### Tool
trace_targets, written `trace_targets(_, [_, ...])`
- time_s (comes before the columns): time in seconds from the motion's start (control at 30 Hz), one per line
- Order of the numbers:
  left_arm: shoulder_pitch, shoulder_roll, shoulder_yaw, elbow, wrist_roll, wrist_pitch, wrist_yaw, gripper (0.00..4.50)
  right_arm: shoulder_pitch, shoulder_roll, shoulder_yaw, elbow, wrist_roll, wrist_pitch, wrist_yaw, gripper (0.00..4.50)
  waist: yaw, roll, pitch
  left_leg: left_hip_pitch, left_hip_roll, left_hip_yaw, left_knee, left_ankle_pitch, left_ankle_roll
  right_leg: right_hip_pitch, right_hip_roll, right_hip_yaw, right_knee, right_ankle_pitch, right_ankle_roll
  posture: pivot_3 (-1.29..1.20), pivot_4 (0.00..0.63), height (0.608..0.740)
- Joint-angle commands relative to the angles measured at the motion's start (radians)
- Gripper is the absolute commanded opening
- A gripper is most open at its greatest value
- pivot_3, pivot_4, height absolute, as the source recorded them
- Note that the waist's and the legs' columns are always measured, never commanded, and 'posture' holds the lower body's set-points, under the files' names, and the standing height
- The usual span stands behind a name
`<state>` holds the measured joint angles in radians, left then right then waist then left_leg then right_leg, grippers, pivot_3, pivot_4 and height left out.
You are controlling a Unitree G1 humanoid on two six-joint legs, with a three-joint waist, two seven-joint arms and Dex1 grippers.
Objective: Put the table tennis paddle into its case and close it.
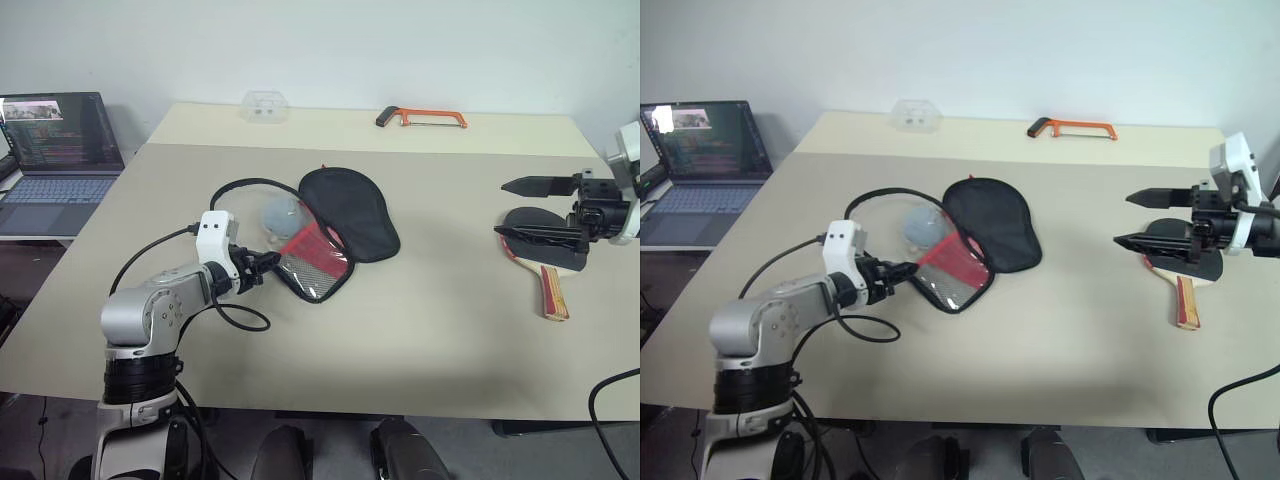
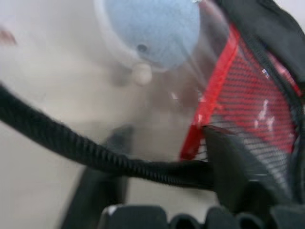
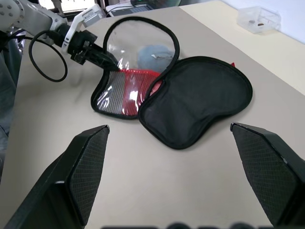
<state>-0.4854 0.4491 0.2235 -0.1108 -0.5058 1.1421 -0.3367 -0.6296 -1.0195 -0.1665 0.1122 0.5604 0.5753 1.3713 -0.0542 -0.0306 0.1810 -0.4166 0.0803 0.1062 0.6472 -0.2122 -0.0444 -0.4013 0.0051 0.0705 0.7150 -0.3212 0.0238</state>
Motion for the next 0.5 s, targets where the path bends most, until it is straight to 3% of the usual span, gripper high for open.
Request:
trace_targets(0.03, [-0.025, 0.005, -0.004, 0.005, 0.011, -0.029, -0.001, 0.69, 0.009, -0.025, -0.043, -0.033, 0.009, -0.007, -0.008, 4.5, 0.0, 0.0, 0.0, 0.0, 0.0, 0.0, 0.0, 0.0, 0.0, 0.0, 0.0, 0.0, 0.0, 0.0, 0.0, 0.0, 0.15, 0.74])
trace_targets(0.1, [-0.031, 0.009, -0.011, 0.011, 0.012, -0.037, -0.008, 0.05, 0.015, -0.027, -0.047, -0.038, 0.011, -0.006, -0.011, 4.5, 0.0, 0.0, 0.0, 0.0, 0.0, 0.0, 0.0, 0.0, 0.0, 0.0, 0.0, 0.0, 0.0, 0.0, 0.0, 0.0, 0.15, 0.74])
trace_targets(0.3, [-0.05, 0.044, -0.079, 0.009, -0.011, -0.052, -0.116, 0.02, 0.024, -0.028, -0.054, -0.046, 0.012, -0.008, -0.025, 4.5, 0.0, 0.0, 0.0, 0.0, 0.0, -0.001, 0.0, 0.0, 0.0, 0.001, 0.0, 0.0, -0.001, 0.0, 0.0, 0.0, 0.15, 0.74])
trace_targets(0.5, [-0.1, 0.113, -0.275, 0.025, -0.01, -0.143, -0.382, 0.02, 0.037, -0.03, -0.061, -0.057, 0.015, -0.009, -0.035, 4.5, 0.005, 0.0, 0.0, 0.0, 0.0, -0.001, 0.0, 0.0, 0.0, 0.002, 0.0, -0.001, -0.002, 0.0, 0.0, 0.0, 0.15, 0.74])
